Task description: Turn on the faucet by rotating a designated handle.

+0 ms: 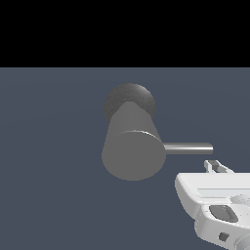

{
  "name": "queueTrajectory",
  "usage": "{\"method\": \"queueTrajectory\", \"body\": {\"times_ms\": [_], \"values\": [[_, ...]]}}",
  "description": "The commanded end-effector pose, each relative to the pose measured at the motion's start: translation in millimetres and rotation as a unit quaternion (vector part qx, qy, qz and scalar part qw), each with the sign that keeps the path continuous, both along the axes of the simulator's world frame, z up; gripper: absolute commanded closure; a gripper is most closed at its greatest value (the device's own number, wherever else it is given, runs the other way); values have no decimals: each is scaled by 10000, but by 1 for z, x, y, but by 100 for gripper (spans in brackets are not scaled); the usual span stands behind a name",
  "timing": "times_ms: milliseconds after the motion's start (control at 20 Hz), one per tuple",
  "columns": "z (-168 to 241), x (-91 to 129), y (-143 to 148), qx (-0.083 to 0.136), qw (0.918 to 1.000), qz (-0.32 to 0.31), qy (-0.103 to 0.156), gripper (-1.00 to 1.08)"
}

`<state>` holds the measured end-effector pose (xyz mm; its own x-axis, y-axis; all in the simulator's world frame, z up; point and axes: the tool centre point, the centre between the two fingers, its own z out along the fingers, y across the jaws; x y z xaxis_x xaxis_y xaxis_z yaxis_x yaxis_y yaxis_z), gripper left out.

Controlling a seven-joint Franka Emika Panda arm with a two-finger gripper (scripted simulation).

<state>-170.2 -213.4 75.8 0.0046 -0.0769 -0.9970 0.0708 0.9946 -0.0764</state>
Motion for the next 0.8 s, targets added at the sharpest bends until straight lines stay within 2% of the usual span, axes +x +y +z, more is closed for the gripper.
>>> {"method": "queueTrajectory", "body": {"times_ms": [0, 200, 550, 750], "values": [[-5, -1, 5, 82, 9999, 25, 56, 108], [-6, -1, 5, 86, 9999, 20, 63, 108], [2, 5, 34, 277, 9991, 310, 41, 108], [2, 5, 37, 294, 9990, 335, 39, 108]]}}
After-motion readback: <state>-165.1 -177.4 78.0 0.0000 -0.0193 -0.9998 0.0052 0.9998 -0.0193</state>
